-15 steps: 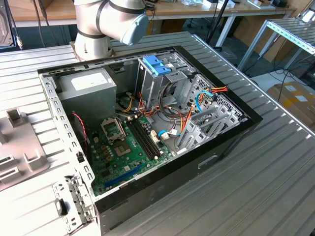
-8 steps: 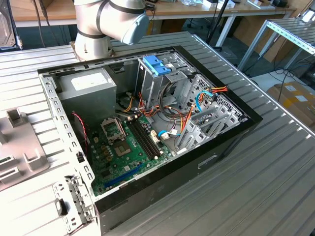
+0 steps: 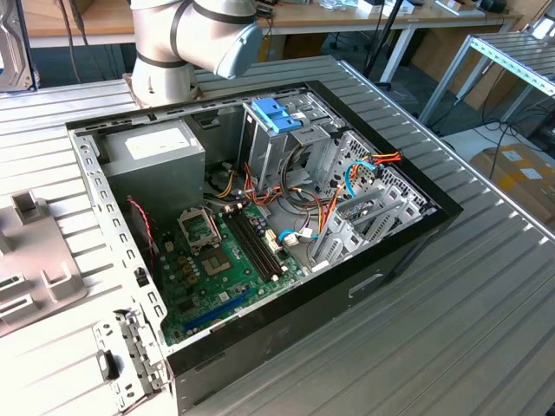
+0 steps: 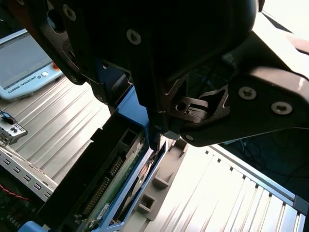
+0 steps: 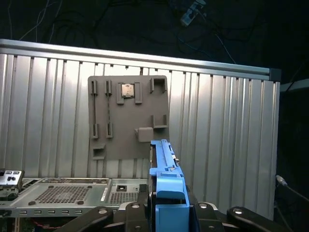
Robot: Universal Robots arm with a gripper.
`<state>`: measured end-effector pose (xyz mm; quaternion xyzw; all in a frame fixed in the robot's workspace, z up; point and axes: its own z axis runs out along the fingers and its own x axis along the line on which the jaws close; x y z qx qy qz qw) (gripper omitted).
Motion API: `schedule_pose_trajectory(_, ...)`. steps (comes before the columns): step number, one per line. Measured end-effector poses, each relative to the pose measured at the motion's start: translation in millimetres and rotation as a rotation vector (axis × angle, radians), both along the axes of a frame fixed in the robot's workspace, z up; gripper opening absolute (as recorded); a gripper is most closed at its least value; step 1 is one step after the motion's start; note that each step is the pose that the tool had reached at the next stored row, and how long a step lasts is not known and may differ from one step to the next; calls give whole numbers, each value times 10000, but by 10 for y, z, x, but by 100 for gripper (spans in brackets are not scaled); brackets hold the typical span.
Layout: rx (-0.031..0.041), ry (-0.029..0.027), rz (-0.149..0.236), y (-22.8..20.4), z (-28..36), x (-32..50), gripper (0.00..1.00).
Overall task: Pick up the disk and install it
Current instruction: 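Pick up the disk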
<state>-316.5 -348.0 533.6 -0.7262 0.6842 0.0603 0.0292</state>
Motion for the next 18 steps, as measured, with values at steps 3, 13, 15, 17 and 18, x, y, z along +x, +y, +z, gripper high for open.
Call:
schedule_pose_trajectory(3, -88, 4, -46, -15, -2, 5, 37)
schedule_pose_trajectory(13, -109, 2, -75, -119, -16, 54, 37)
schedule_pose_trajectory(15, -109, 2, -75, -134, -17, 63, 37)
schedule_pose_trajectory(17, -109, 2, -75, -144, -18, 70, 37)
schedule_pose_trajectory(18, -109, 2, -75, -148, -18, 72, 37)
